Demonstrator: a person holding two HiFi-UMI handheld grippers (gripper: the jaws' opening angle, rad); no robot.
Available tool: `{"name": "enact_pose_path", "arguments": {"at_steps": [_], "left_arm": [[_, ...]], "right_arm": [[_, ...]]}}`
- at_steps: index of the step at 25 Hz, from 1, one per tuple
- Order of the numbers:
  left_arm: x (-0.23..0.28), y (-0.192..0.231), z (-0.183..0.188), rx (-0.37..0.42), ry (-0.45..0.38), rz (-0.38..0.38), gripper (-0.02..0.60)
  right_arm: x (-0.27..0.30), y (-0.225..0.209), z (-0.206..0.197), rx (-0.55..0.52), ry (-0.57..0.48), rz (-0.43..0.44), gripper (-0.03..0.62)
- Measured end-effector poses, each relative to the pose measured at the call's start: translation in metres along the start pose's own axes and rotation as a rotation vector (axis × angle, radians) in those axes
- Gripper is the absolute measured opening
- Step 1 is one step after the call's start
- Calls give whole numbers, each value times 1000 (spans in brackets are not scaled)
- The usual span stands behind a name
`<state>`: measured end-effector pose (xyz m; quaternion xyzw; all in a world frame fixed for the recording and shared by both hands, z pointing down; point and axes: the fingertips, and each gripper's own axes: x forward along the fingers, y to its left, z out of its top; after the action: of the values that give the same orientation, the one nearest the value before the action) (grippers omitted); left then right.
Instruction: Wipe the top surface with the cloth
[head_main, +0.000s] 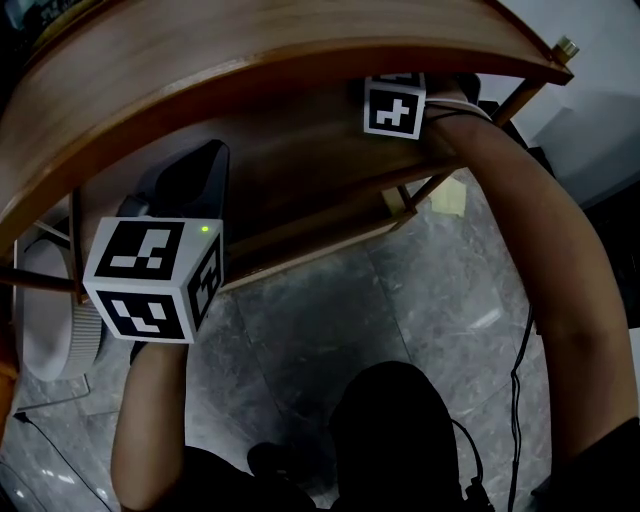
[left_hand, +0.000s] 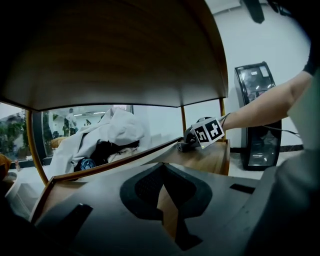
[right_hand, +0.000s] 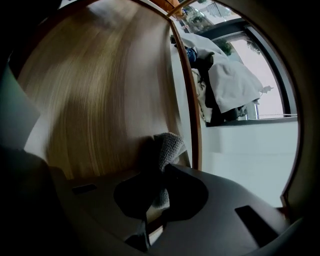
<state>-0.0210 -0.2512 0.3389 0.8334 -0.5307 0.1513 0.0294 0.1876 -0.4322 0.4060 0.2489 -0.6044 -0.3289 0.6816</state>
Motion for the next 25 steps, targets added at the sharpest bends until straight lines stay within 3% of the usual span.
{"name": "enact_pose_path", "arguments": {"at_steps": [10,13,15,20,25], "left_arm": [[-11,7,-4,7,-1,20,11],[-19,11,-6,7,0,27,11],[-27,18,-10,13,-1,40,11],[-58,66,-24,20,14,135,11],[-81,95,-42,43,33,185,11]], "right_arm": [[1,-1,-36,9,95,-9,31],[-2,-5,-23,-10,65,-70,31],[-9,-7,18,-41,-44,-123,31],[-41,-11,176,-96,-331,-168,31],[-71,-4,299,-152,-513,-200,31]]}}
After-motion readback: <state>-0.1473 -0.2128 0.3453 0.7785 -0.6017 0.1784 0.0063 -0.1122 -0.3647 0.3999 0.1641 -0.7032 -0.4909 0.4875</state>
